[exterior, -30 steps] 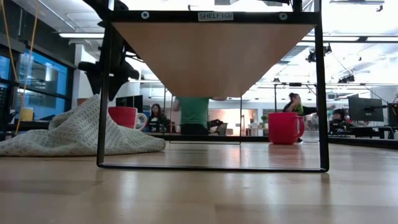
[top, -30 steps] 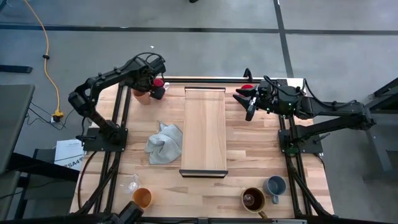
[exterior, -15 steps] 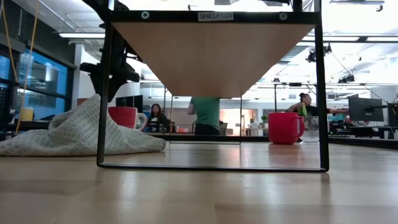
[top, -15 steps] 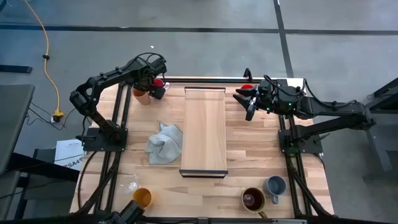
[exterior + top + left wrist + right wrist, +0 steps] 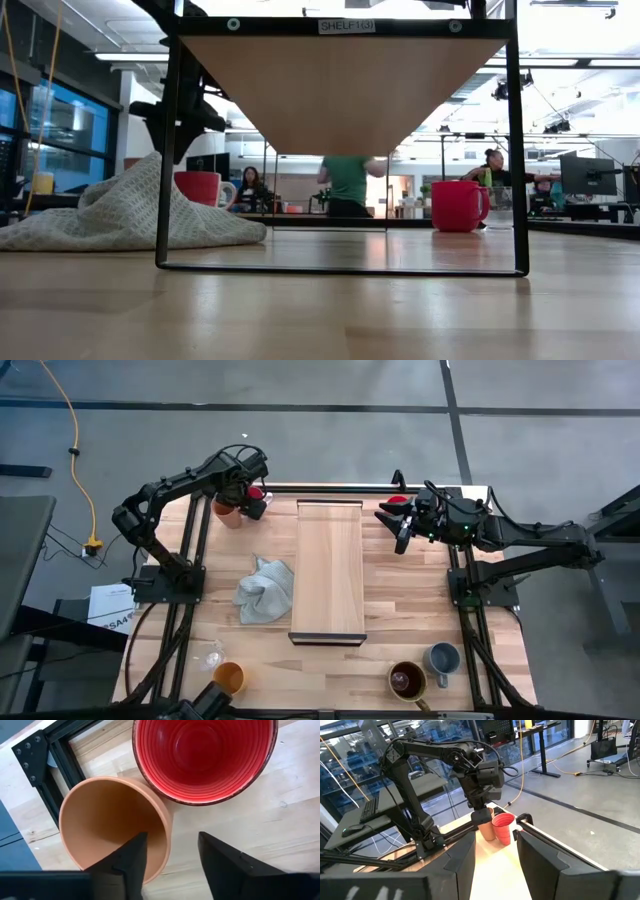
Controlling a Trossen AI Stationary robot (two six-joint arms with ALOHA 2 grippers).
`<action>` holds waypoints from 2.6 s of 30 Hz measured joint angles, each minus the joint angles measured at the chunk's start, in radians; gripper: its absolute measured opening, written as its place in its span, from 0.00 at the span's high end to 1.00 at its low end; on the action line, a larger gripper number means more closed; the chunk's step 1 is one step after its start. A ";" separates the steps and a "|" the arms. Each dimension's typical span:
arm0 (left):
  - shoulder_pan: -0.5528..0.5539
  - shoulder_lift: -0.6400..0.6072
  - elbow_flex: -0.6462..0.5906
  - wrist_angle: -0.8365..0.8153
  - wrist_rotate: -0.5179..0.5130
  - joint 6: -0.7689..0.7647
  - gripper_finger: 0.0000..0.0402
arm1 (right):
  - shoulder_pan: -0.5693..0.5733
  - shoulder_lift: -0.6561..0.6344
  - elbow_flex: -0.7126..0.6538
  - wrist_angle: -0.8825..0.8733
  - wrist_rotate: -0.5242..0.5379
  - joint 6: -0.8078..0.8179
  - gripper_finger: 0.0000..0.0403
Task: Stack small to large cups/mugs on shelf
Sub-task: Put the orange cup on the shelf
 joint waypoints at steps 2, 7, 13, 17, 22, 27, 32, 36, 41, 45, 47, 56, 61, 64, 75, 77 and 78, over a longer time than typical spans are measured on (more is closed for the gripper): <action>0.000 0.000 0.000 0.001 0.001 0.000 0.52 | 0.000 0.000 0.000 0.000 0.000 0.000 0.66; 0.000 0.000 -0.062 0.016 0.022 -0.017 0.50 | 0.000 0.000 0.000 0.000 0.000 0.000 0.66; -0.002 0.001 -0.136 0.058 0.038 -0.043 0.60 | 0.000 0.000 0.000 0.002 0.000 0.000 0.66; -0.002 0.000 -0.136 0.088 0.038 -0.043 0.68 | 0.000 0.000 0.000 0.004 0.000 0.000 0.66; -0.002 -0.004 -0.136 0.082 0.036 -0.034 0.83 | 0.000 0.000 0.000 0.004 0.000 0.000 0.66; -0.002 -0.015 -0.136 0.064 0.036 -0.028 0.98 | 0.000 0.000 0.000 0.004 0.000 0.000 0.66; -0.002 -0.064 -0.135 -0.038 0.053 -0.025 0.99 | 0.000 0.000 0.000 0.004 0.000 0.000 0.66; -0.002 -0.150 -0.135 -0.141 0.172 -0.007 0.98 | 0.000 0.000 0.000 0.004 0.000 0.000 0.66; -0.027 -0.276 -0.063 -0.225 0.272 -0.011 0.99 | 0.000 0.000 0.000 0.004 0.000 0.000 0.66; -0.096 -0.327 0.098 -0.270 0.296 -0.043 0.99 | 0.000 0.000 0.000 0.004 0.000 0.000 0.66; -0.146 -0.326 0.205 -0.292 0.295 -0.062 0.99 | 0.000 0.000 0.000 0.004 0.000 0.000 0.66; -0.389 -0.133 0.738 -0.295 0.277 -0.058 1.00 | 0.000 0.000 0.000 0.004 0.000 0.000 0.66; -0.483 0.086 0.988 -0.311 0.244 0.046 1.00 | 0.000 0.000 0.000 0.004 0.000 0.000 0.66; -0.510 0.192 1.077 -0.305 0.246 0.097 1.00 | 0.000 0.000 0.000 0.004 0.000 0.003 0.66; -0.525 0.282 0.990 -0.318 0.137 0.138 1.00 | 0.000 0.000 0.000 0.004 0.000 0.026 0.66; -0.526 0.293 0.981 -0.313 0.157 0.139 1.00 | 0.000 0.000 0.000 0.004 0.000 0.026 0.66; -0.526 0.296 0.979 -0.314 0.182 0.144 1.00 | 0.000 0.000 0.000 0.004 0.000 0.026 0.66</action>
